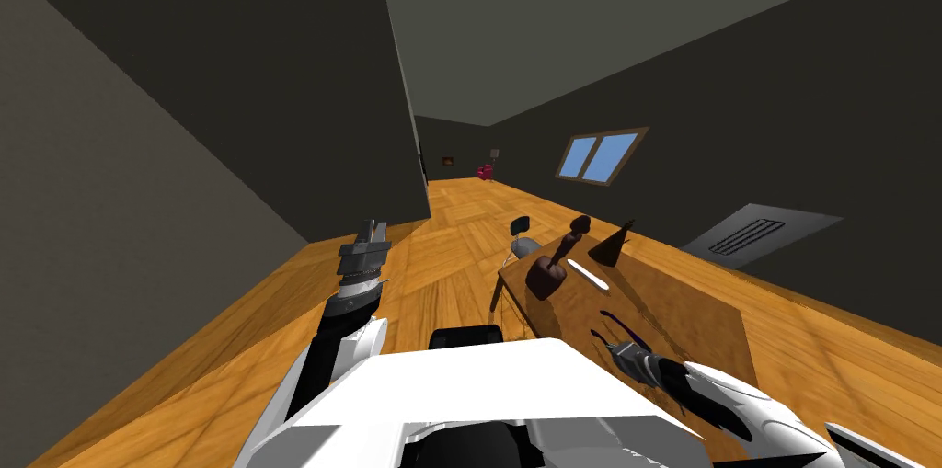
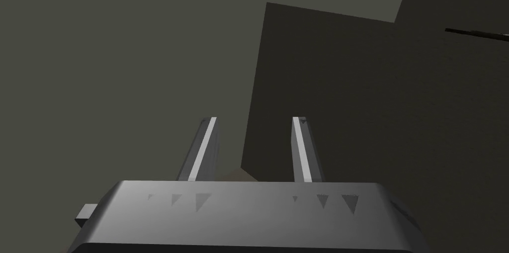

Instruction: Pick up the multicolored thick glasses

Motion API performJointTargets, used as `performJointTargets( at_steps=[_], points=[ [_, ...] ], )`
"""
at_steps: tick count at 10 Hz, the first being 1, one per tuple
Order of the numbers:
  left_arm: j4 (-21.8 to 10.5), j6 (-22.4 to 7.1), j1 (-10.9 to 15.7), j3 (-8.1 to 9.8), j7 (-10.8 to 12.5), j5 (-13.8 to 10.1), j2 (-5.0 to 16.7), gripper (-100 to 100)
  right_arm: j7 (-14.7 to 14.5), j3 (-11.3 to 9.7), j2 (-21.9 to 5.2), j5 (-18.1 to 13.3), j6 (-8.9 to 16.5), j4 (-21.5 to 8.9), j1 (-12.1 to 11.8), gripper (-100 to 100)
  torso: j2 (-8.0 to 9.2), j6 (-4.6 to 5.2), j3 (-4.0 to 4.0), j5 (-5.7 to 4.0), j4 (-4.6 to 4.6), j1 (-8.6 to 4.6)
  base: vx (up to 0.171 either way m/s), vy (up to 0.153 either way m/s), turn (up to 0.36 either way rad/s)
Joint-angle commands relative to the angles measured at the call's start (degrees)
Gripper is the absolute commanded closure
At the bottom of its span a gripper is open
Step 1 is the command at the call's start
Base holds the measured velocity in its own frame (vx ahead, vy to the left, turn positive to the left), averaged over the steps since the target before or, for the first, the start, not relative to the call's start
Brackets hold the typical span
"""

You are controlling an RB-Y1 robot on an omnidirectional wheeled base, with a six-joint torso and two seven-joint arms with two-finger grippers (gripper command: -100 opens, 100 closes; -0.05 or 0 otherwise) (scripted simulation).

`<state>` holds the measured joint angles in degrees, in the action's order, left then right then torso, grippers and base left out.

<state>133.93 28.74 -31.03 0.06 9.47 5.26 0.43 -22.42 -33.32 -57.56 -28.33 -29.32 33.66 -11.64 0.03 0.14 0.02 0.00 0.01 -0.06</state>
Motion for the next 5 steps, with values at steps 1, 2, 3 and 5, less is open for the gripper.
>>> performJointTargets(
  at_steps=[1,2,3,5],
  points=[
    [0.0,0.0,0.0,0.00,0.0,0.0,0.0,0,2.2,-2.2,-1.4,-1.0,1.2,2.3,1.4,100,0.00,0.00,0.00,0.00,0.00,0.00,0.006,-0.002,-0.226],
    [0.0,0.0,0.0,0.00,0.0,0.0,0.0,0,2.2,-2.2,-1.4,-1.0,1.2,2.3,1.4,100,0.00,-0.01,0.00,0.00,0.00,-0.01,0.003,0.001,-0.055],
    [0.0,0.0,0.0,0.00,0.0,0.0,0.0,0,3.6,-3.6,-2.6,-1.6,2.5,4.1,1.6,100,0.00,-0.06,0.01,0.00,0.01,0.01,0.003,-0.003,-0.090],
    [0.0,0.0,0.0,0.00,0.0,0.0,0.0,0,5.1,-4.9,-3.8,-2.1,3.7,7.1,1.9,100,0.01,-0.05,0.01,0.00,0.01,0.02,0.004,-0.003,-0.108]
  ],
)
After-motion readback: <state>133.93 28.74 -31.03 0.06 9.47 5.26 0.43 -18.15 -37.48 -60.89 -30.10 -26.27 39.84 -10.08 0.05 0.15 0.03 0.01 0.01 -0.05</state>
